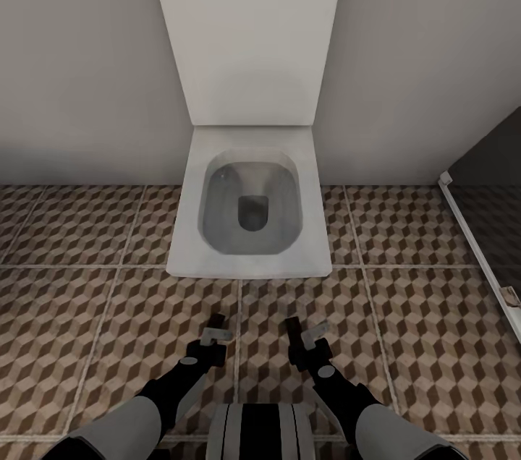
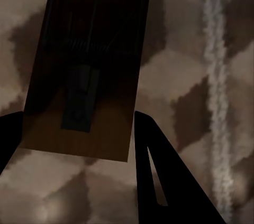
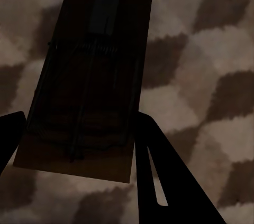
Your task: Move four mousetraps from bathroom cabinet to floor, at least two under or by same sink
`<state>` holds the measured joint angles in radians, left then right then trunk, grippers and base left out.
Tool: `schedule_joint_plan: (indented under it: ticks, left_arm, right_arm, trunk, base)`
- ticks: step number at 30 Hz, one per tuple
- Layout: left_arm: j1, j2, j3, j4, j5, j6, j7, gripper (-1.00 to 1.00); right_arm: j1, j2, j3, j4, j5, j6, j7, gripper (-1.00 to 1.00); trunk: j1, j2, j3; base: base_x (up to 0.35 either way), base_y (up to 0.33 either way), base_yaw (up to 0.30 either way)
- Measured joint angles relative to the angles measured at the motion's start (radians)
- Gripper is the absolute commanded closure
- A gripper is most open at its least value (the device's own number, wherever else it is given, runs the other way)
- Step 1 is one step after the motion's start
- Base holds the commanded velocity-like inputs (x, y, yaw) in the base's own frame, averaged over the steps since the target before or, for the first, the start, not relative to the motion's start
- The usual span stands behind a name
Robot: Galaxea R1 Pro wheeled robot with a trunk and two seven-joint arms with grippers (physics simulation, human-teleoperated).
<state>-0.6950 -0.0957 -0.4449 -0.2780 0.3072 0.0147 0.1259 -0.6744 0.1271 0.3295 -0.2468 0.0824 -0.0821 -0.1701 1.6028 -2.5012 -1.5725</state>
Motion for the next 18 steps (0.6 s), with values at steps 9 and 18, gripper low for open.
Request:
schedule_joint_plan:
  ticks: [9, 18]
  left_arm:
    - [0.000, 0.000, 0.000, 0.000, 0.000, 0.000, 0.000, 1.00]
    - [-0.001, 0.000, 0.000, 0.000, 0.000, 0.000, 0.000, 1.00]
  right_arm:
    - [0.000, 0.002, 0.000, 0.000, -0.002, -0.059, 0.004, 1.00]
    - [0.000, -0.001, -0.003, 0.000, -0.003, -0.092, 0.094, 1.00]
  trunk:
    - [0.000, 0.000, 0.000]
    - [0.000, 0.000, 0.000]
  base:
    - [0.000, 0.000, 0.000]
    - [0.000, 0.000, 0.000]
